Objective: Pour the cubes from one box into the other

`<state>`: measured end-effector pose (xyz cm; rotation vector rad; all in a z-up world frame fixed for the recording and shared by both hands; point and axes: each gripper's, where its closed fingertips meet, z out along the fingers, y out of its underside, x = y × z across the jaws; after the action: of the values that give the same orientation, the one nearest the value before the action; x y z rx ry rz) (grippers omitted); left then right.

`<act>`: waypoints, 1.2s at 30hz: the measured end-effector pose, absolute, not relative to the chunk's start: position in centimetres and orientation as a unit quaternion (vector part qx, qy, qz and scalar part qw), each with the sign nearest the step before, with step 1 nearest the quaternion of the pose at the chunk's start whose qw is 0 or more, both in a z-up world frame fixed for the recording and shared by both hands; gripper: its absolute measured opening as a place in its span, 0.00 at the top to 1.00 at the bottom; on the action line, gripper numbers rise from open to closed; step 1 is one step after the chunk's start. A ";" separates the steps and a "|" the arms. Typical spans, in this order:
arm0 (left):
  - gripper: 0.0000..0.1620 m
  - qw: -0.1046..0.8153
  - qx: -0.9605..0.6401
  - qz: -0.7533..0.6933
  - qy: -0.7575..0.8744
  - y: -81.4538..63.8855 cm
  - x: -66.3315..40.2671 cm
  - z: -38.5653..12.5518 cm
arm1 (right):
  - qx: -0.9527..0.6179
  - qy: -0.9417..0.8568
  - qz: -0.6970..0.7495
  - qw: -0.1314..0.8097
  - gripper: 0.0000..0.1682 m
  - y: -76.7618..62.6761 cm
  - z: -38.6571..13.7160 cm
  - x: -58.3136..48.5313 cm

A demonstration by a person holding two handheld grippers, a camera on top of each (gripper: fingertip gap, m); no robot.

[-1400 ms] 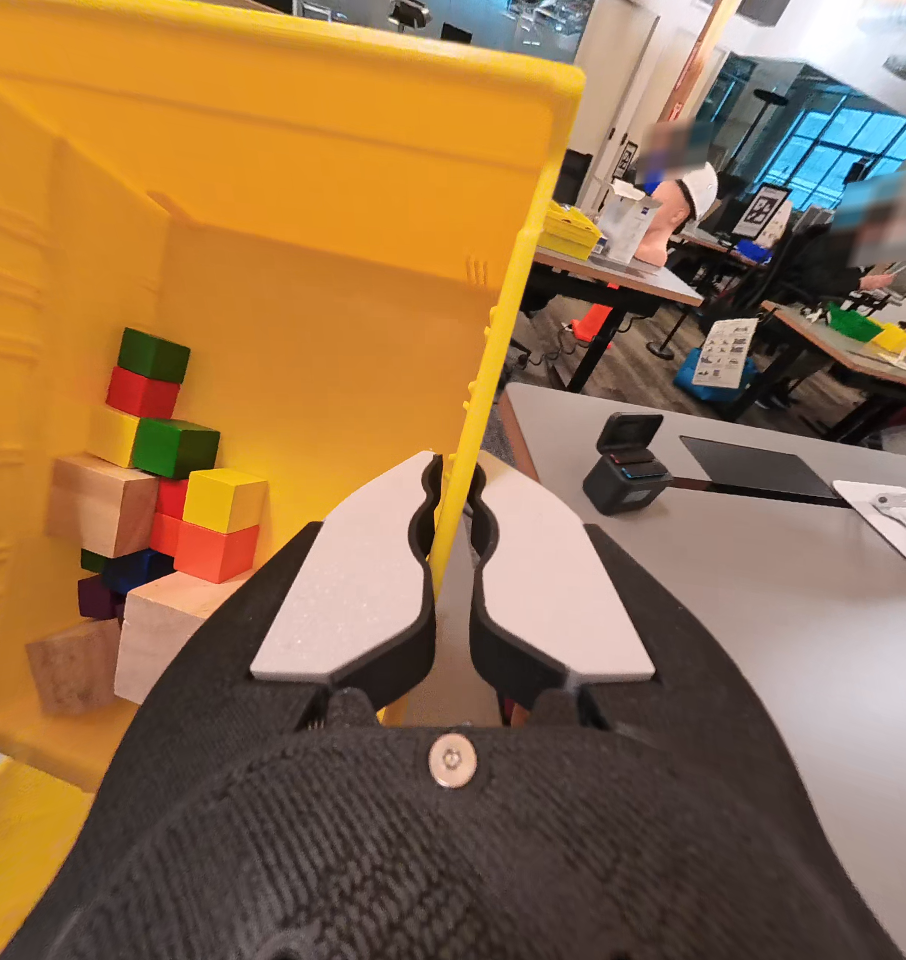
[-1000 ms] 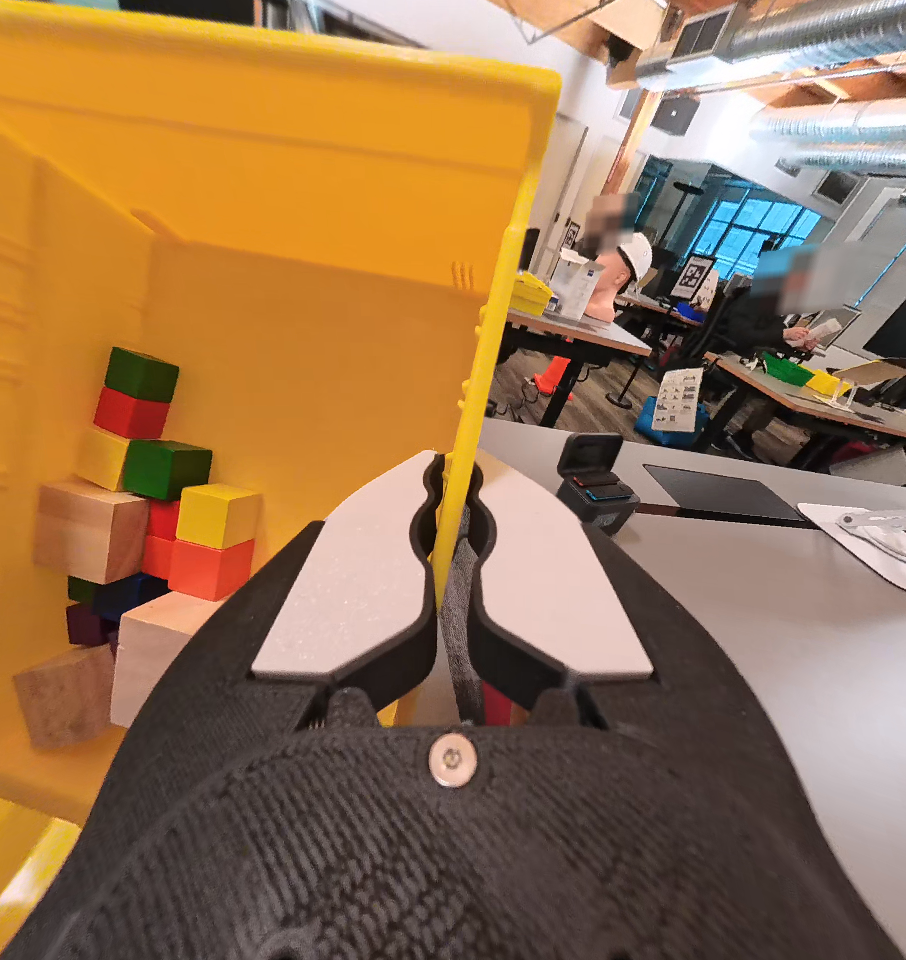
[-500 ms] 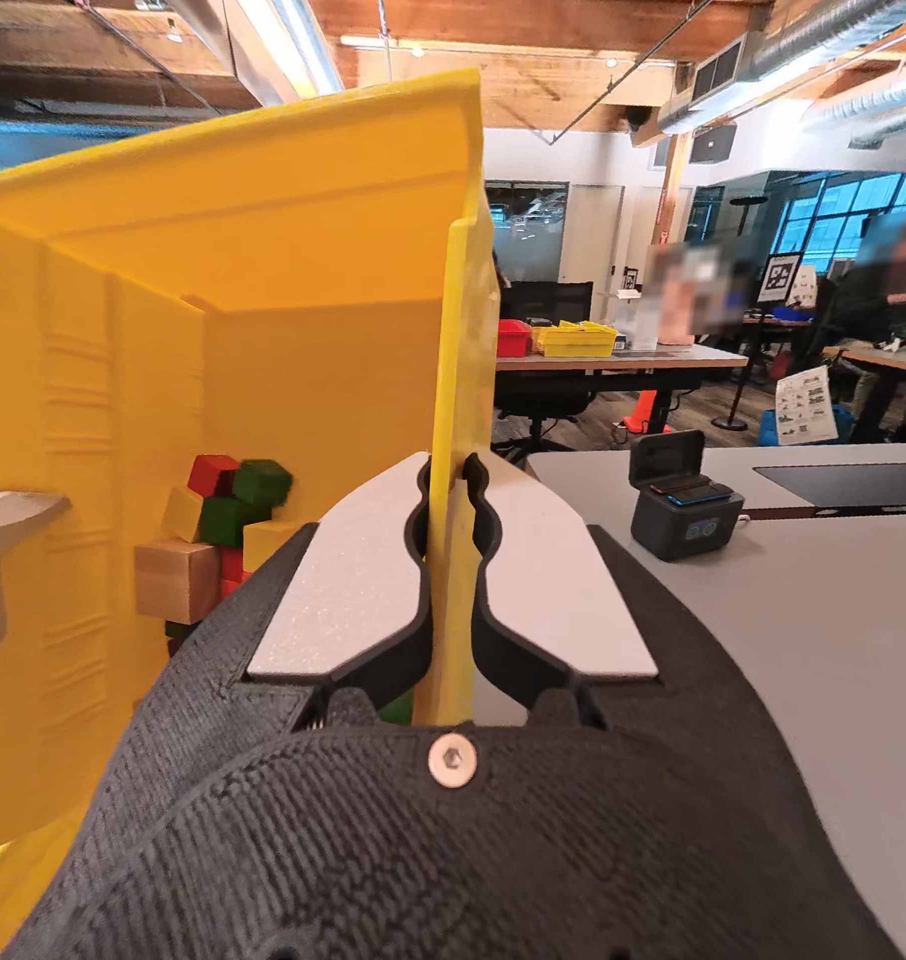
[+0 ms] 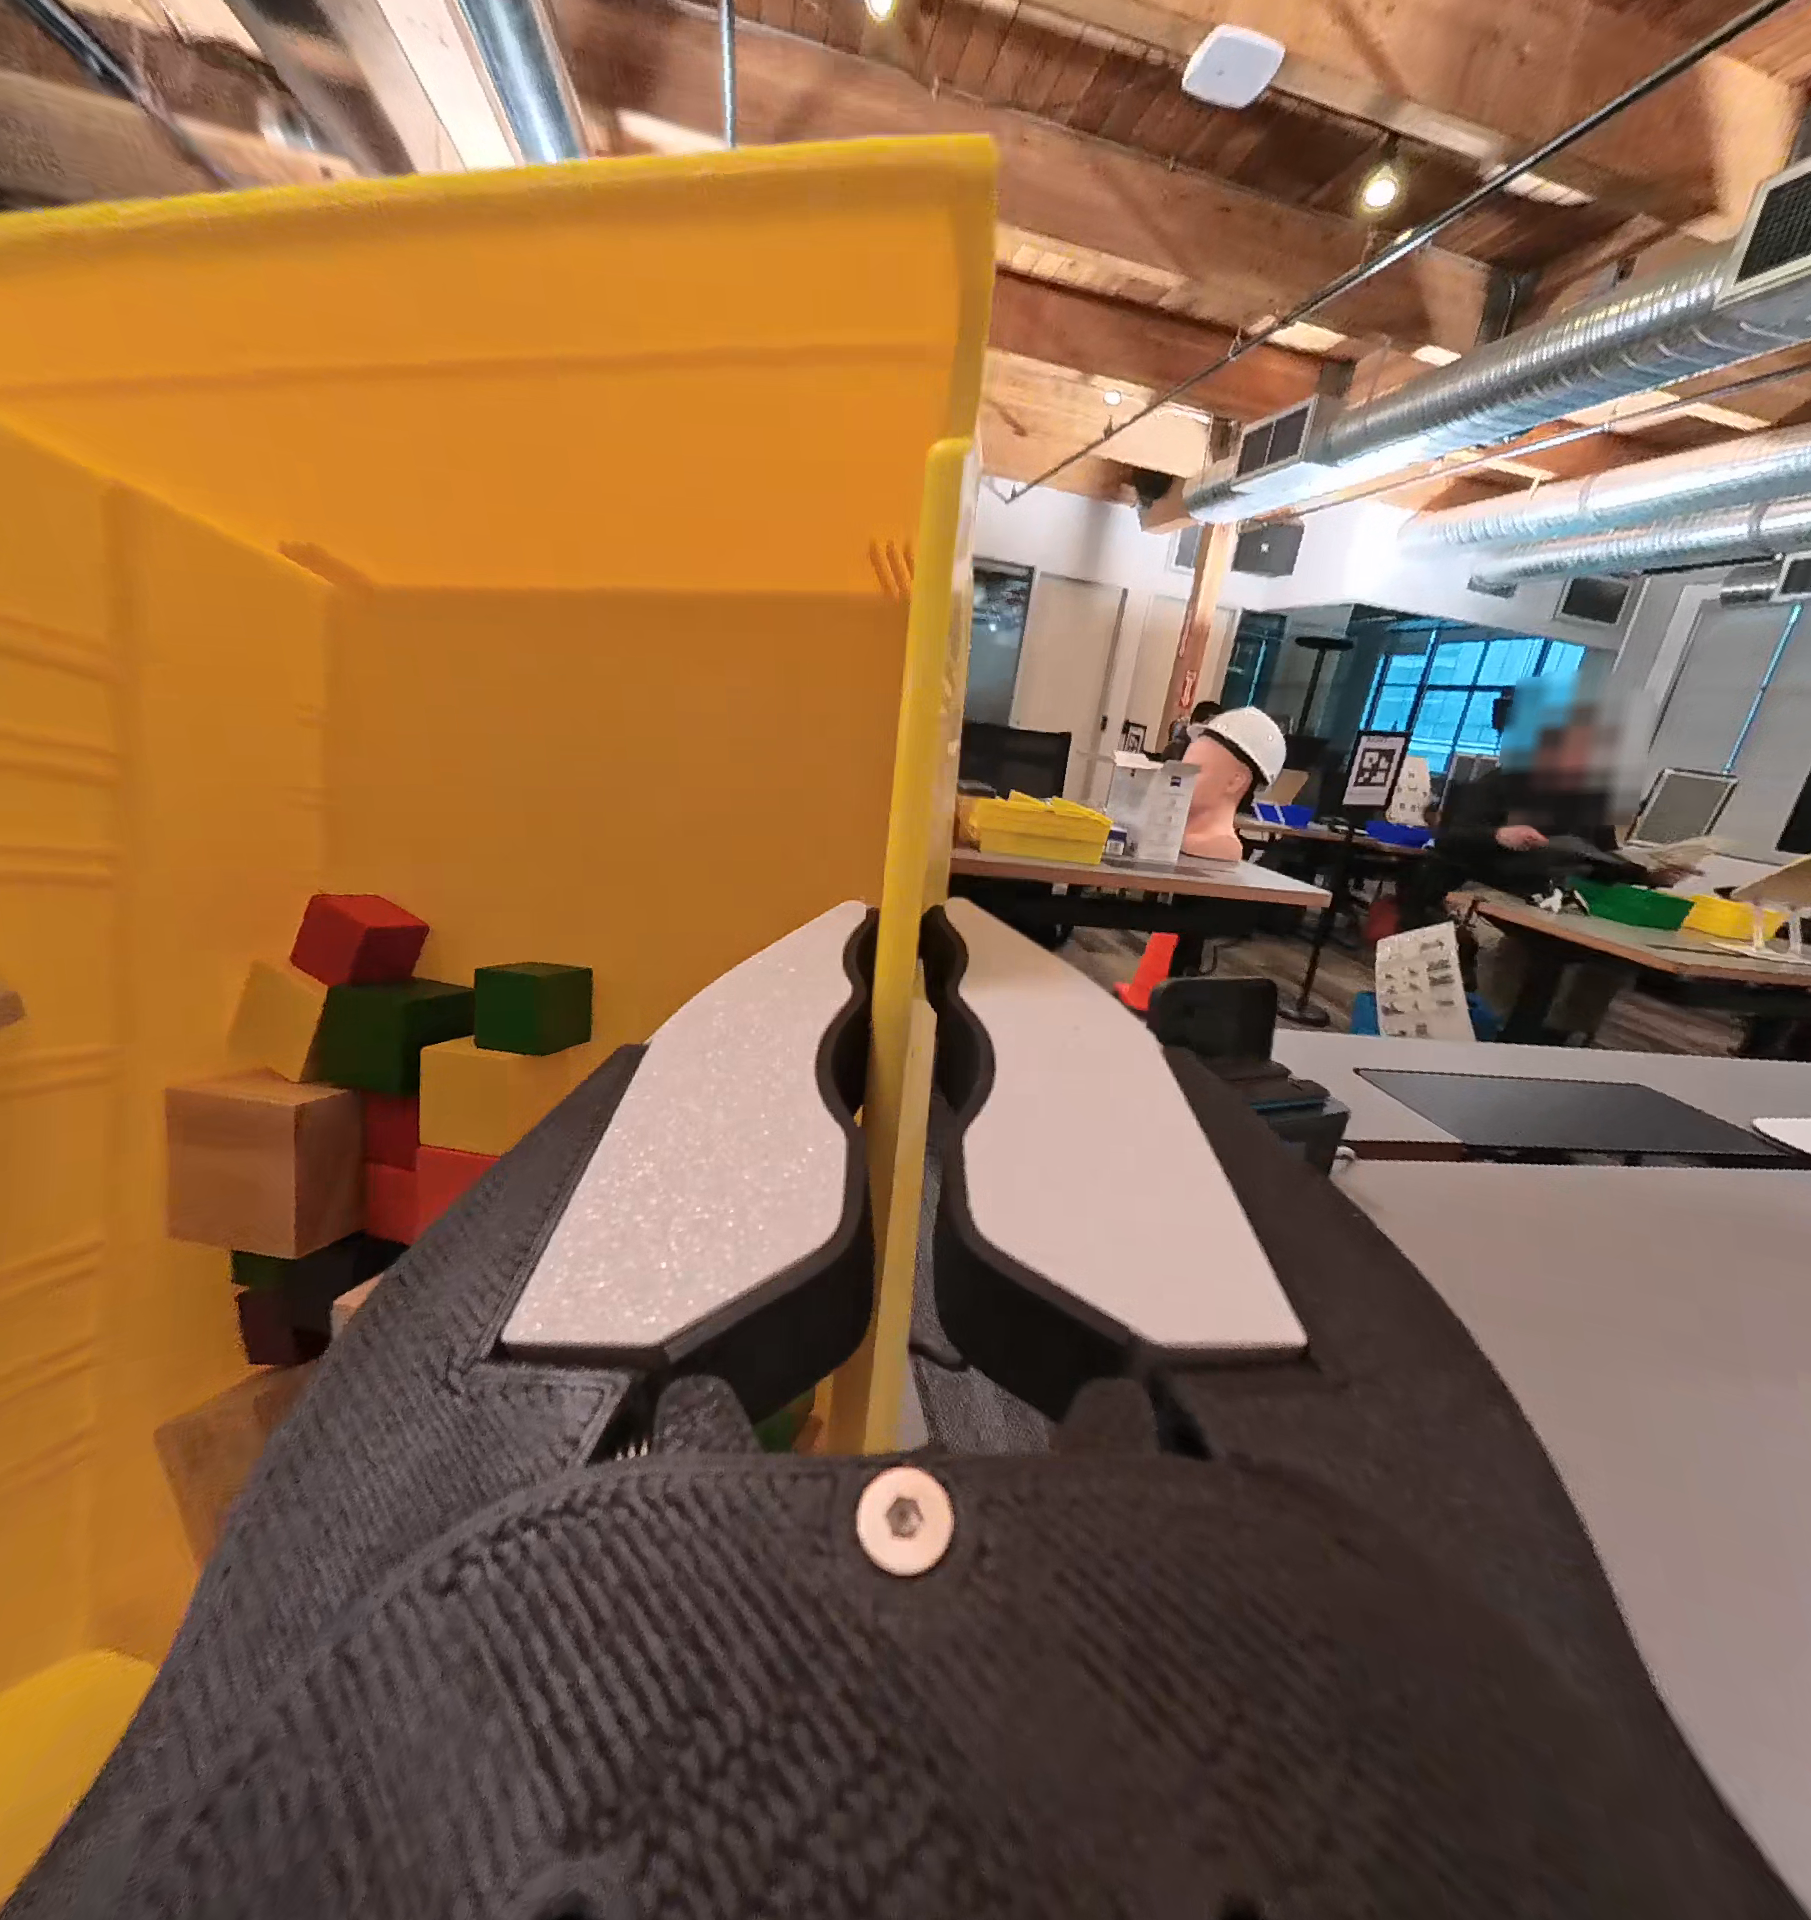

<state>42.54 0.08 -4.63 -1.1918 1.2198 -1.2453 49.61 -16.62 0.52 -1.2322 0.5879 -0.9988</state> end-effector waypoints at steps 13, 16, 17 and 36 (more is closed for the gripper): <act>0.97 0.513 -0.485 -0.517 0.484 0.9 42.2 -4.6 | -0.511 0.244 -0.453 0.689 0.95 -16.0 -0.1 49.1; 0.97 0.498 -0.495 -0.526 0.480 1.1 42.3 -5.7 | -0.524 0.217 -0.480 0.669 0.95 -15.5 0.4 48.7; 0.97 0.498 -0.496 -0.524 0.482 1.2 42.3 -6.0 | -0.526 0.211 -0.486 0.665 0.95 -15.3 0.5 48.7; 0.95 0.506 -0.473 -0.526 0.494 1.4 42.2 -6.7 | -0.520 0.150 -0.541 0.643 0.96 -14.0 2.0 49.1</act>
<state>42.22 1.41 -6.74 -1.1414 1.1910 -1.2685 49.09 -14.04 2.03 -1.1854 0.3426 -1.2330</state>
